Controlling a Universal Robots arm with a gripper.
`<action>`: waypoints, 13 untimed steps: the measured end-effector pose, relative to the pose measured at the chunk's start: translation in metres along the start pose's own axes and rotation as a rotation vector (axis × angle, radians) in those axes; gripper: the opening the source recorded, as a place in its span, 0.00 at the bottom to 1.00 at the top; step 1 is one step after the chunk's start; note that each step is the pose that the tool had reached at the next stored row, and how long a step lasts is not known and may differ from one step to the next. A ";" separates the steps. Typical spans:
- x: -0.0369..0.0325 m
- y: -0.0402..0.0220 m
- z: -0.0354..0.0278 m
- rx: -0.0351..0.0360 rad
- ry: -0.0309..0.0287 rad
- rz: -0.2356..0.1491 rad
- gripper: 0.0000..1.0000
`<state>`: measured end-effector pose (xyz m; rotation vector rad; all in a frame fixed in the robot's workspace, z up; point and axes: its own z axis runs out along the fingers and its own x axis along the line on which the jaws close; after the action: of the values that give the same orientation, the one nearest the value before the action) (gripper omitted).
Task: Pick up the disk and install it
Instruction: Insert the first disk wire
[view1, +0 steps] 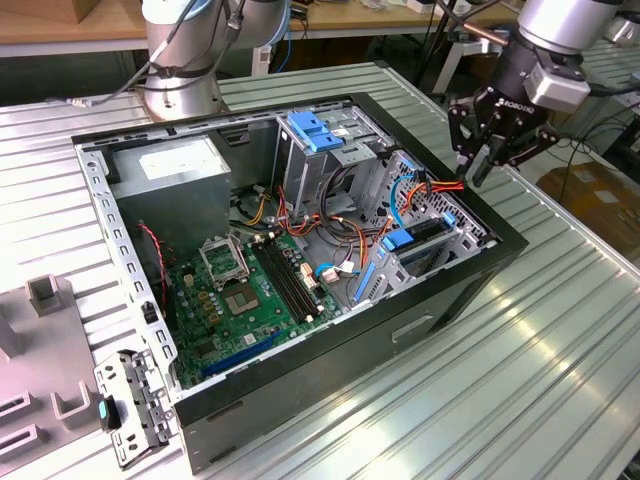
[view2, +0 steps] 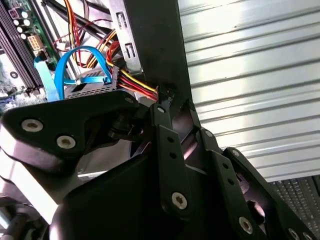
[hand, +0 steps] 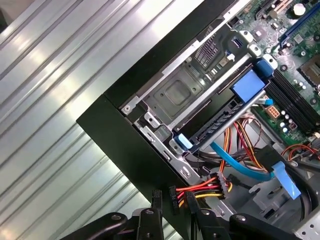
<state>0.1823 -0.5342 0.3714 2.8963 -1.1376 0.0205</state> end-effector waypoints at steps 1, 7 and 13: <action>-0.0004 0.0003 0.0009 0.0016 -0.0011 -0.006 0.31; -0.0016 0.0023 0.0067 0.0087 -0.0038 -0.028 0.31; -0.0016 0.0029 -0.0012 0.0105 -0.0025 -0.032 0.17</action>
<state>0.1791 -0.5352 0.3726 2.9241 -1.0945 0.0221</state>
